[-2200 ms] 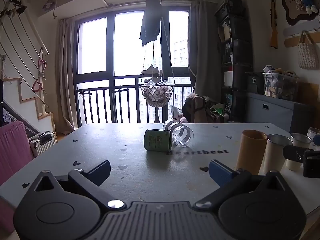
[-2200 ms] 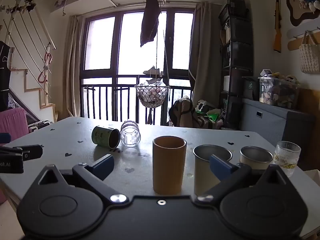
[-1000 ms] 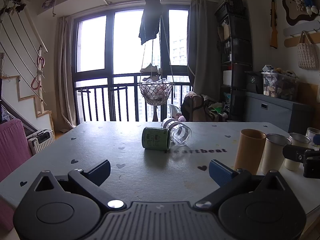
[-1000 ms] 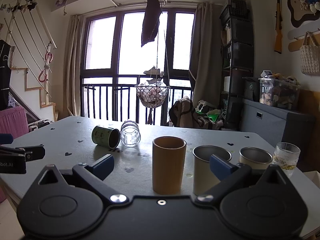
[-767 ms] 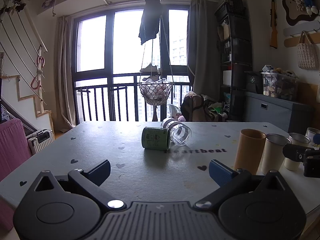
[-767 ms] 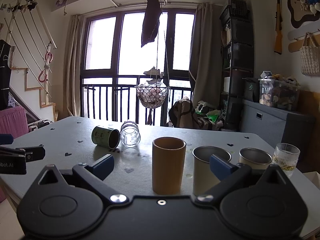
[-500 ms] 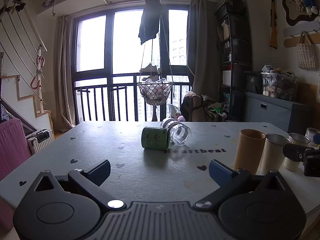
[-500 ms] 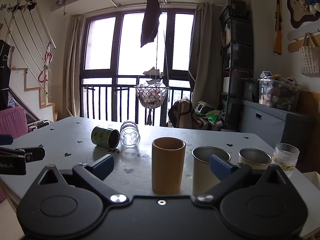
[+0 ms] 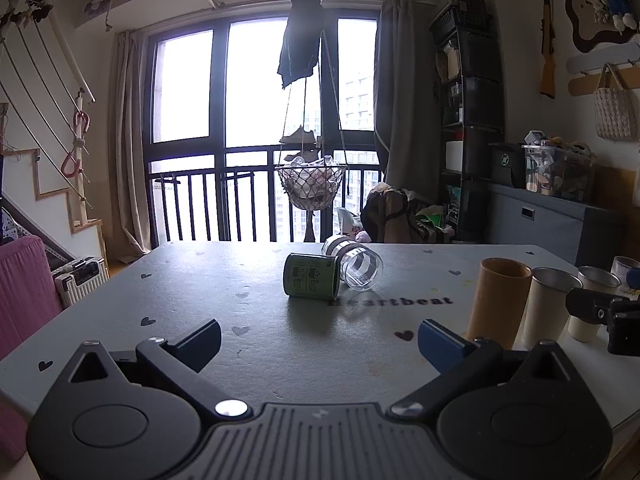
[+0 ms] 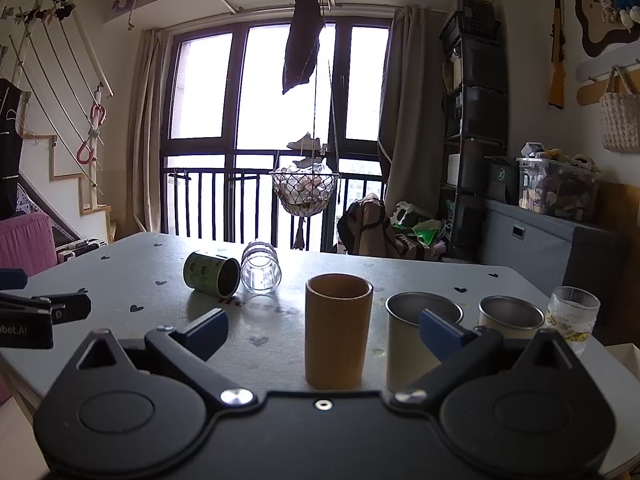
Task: Flip cup upright
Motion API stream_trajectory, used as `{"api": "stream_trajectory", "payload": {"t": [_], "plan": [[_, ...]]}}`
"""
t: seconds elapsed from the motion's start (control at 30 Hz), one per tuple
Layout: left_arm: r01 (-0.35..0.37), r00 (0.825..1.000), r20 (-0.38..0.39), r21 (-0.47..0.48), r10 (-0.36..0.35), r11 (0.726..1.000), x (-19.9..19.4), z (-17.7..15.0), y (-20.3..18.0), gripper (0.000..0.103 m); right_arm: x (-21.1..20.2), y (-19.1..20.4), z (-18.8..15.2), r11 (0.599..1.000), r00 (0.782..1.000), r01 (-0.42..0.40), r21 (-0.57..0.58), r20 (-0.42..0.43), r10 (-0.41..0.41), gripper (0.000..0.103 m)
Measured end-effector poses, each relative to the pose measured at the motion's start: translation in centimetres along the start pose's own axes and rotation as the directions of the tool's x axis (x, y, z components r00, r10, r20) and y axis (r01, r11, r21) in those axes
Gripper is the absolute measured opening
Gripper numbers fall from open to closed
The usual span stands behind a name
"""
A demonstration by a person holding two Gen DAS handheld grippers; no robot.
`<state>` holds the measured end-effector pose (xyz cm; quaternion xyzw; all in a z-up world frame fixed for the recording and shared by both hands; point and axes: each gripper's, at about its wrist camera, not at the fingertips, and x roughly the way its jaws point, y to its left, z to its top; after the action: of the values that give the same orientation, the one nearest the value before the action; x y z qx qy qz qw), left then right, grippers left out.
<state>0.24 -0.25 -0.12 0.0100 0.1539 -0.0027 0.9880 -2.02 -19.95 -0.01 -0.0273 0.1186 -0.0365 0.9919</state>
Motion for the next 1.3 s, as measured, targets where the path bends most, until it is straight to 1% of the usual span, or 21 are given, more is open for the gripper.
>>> {"api": "stream_trajectory", "payload": {"t": [0.93, 1.0, 1.3], "plan": [[0.001, 1.0, -0.001, -0.003, -0.001, 1.0, -0.4, -0.1, -0.6, 0.103, -0.1, 0.0, 0.0, 1.0, 1.0, 0.001, -0.001, 0.001, -0.001, 0.103], [0.002, 1.0, -0.003, -0.004, -0.002, 1.0, -0.1, -0.3, -1.1, 0.103, 0.0, 0.0, 0.0, 1.0, 1.0, 0.0, -0.001, 0.001, 0.0, 0.103], [0.029, 1.0, -0.008, -0.016, -0.029, 0.999, 1.4, -1.1, -0.6, 0.103, 1.2, 0.0, -0.9, 1.0, 1.0, -0.028, -0.001, 0.012, 0.028, 0.103]]}}
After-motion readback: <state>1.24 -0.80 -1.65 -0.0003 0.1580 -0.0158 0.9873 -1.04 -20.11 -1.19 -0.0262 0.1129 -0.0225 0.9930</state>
